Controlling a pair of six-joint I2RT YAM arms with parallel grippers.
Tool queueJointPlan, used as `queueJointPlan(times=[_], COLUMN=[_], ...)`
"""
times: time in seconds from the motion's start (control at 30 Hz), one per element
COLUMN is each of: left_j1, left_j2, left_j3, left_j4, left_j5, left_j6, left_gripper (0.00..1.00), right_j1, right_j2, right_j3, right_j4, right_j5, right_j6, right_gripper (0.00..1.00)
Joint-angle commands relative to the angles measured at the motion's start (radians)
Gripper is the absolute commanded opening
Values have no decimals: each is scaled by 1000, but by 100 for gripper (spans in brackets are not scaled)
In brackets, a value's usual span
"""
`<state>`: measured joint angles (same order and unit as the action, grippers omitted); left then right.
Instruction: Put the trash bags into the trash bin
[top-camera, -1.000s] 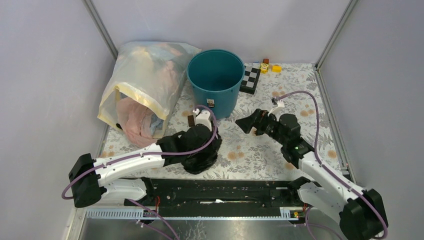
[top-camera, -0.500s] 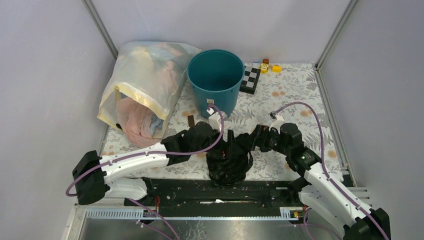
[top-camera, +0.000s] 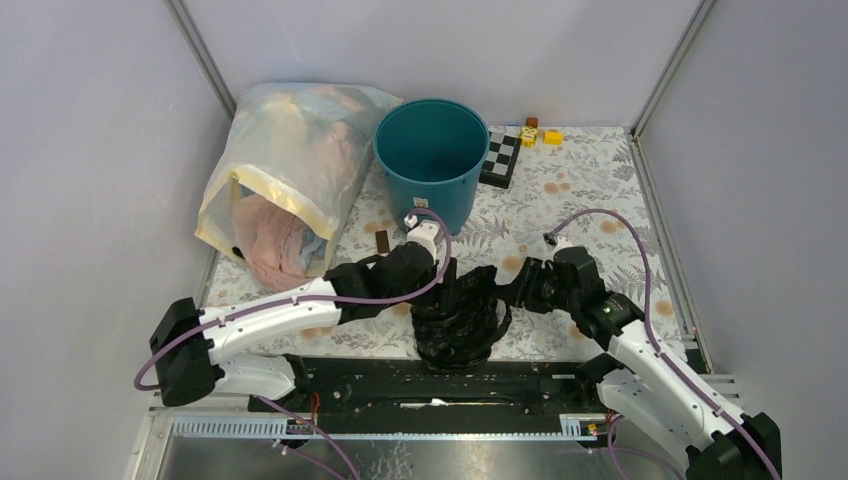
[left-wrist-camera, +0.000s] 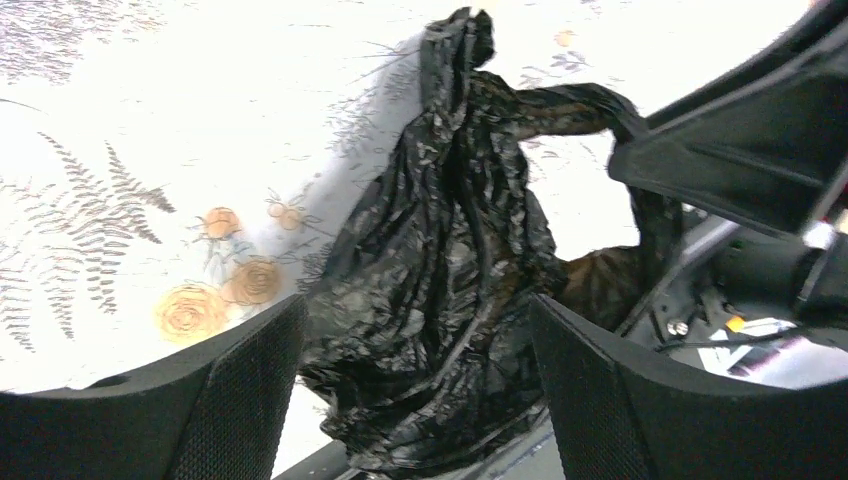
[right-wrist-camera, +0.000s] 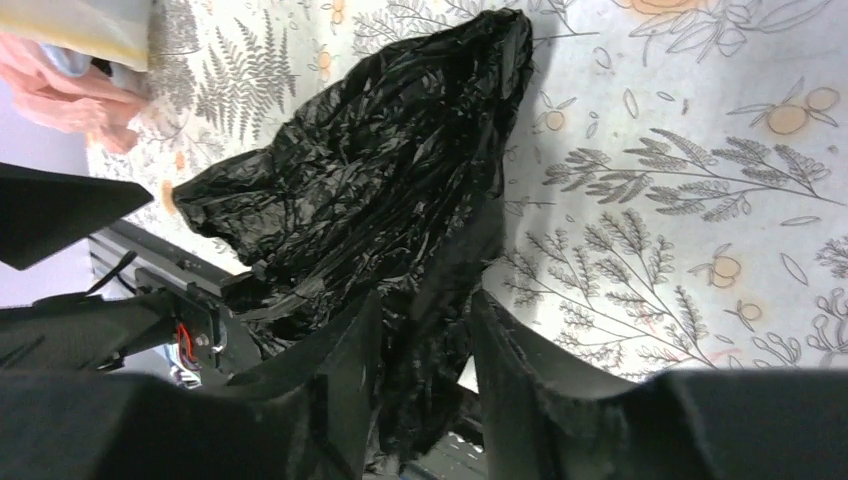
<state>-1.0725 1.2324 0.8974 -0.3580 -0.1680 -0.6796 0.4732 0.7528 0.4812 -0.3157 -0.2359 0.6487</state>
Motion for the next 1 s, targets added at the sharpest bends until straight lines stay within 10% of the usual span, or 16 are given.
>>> queueJointPlan(times=[0.0,0.37,0.8,0.97], left_j1=[0,-15,-90,-90], left_j2=[55,-25,284,343], left_j3=[79,84,232,236], left_j4=[-88,17,-190,-166], left_j5=[-110,233,20,46], left_j6=[34,173,216,198], left_gripper=[82,56,64,38], right_j1=[8,8,8,8], right_j2=[-24,-56,-76,-82], right_j3=[15,26,36,47], right_j4=[-48,-73,-89,-100], right_j5=[56,45,52,82], right_j6=[13,8,9,9], right_gripper=[37,1,0,0])
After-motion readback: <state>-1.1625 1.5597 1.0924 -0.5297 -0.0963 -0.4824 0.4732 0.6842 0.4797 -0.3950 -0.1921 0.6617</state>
